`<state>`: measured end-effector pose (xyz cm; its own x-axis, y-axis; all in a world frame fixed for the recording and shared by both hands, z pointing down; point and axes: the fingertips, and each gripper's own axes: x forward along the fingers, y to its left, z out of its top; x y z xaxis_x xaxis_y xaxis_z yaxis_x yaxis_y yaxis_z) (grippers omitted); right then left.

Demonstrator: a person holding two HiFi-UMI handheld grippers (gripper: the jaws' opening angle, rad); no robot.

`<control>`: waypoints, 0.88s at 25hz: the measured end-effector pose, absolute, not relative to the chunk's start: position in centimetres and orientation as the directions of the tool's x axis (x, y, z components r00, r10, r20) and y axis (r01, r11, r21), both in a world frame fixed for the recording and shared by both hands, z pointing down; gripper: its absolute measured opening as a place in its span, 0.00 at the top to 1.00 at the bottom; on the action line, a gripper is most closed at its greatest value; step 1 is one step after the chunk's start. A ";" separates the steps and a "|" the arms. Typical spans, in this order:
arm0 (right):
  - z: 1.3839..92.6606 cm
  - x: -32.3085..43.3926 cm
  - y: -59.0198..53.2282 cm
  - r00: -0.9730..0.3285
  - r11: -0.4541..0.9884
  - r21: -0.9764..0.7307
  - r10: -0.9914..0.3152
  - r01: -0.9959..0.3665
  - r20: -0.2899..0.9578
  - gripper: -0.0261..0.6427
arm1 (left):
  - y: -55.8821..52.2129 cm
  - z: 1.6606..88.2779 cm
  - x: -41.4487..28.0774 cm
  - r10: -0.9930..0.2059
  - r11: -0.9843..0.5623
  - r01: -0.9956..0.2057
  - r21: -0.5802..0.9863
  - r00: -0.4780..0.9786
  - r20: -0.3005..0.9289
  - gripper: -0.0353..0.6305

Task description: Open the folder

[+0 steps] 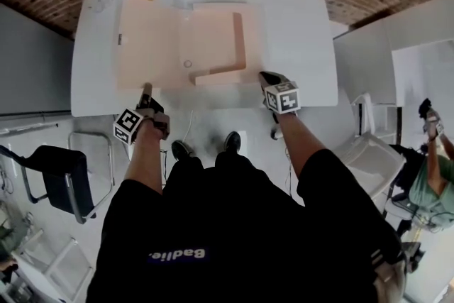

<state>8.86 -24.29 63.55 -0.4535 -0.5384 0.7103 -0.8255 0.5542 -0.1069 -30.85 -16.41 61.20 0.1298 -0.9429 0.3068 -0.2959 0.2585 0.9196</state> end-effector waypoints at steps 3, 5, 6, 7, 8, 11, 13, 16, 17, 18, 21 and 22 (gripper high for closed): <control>62.7 8.5 -24.1 -0.468 0.560 -0.113 -0.546 -0.821 0.695 0.92 | -16.7 59.1 -29.1 -0.945 0.191 -0.346 0.919 0.189 0.268 0.84; 61.8 8.1 -24.0 -0.484 0.569 -0.117 -0.552 -0.814 0.679 0.92 | -16.9 57.7 -27.6 -0.938 0.143 -0.370 0.918 0.245 0.245 0.81; 61.4 8.0 -23.9 -0.491 0.573 -0.118 -0.556 -0.811 0.671 0.92 | -17.0 57.2 -26.8 -0.933 0.122 -0.374 0.919 0.274 0.235 0.79; 60.9 7.9 -23.8 -0.497 0.577 -0.118 -0.561 -0.808 0.662 0.92 | -17.0 56.7 -26.0 -0.927 0.101 -0.376 0.921 0.300 0.224 0.77; 60.4 7.8 -23.7 -0.503 0.581 -0.117 -0.566 -0.805 0.653 0.92 | -17.0 56.2 -25.3 -0.921 0.082 -0.379 0.922 0.324 0.215 0.76; 58.4 7.7 -23.3 -0.522 0.592 -0.112 -0.587 -0.798 0.619 0.92 | -16.7 55.0 -23.4 -0.898 0.039 -0.424 0.905 0.383 0.218 0.72; 57.0 7.6 -22.9 -0.535 0.598 -0.110 -0.601 -0.794 0.593 0.92 | -16.4 54.3 -22.4 -0.879 0.008 -0.468 0.883 0.417 0.229 0.71; 55.1 7.9 -22.1 -0.551 0.602 -0.114 -0.619 -0.791 0.559 0.92 | -15.6 53.2 -20.6 -0.851 -0.053 -0.510 0.858 0.473 0.229 0.70; 54.4 7.9 -21.8 -0.558 0.602 -0.118 -0.625 -0.790 0.546 0.92 | -15.3 52.7 -20.0 -0.843 -0.075 -0.512 0.856 0.491 0.220 0.70; 53.7 7.9 -21.5 -0.564 0.602 -0.123 -0.632 -0.789 0.532 0.92 | -14.9 52.2 -19.5 -0.836 -0.093 -0.520 0.849 0.504 0.217 0.70; 51.3 7.7 -20.5 -0.589 0.607 -0.143 -0.644 -0.782 0.488 0.92 | -13.9 50.0 -18.1 -0.815 -0.160 -0.568 0.807 0.537 0.216 0.71; 50.4 7.5 -20.1 -0.599 0.611 -0.150 -0.647 -0.778 0.472 0.92 | -13.6 49.0 -17.4 -0.806 -0.195 -0.572 0.797 0.556 0.202 0.71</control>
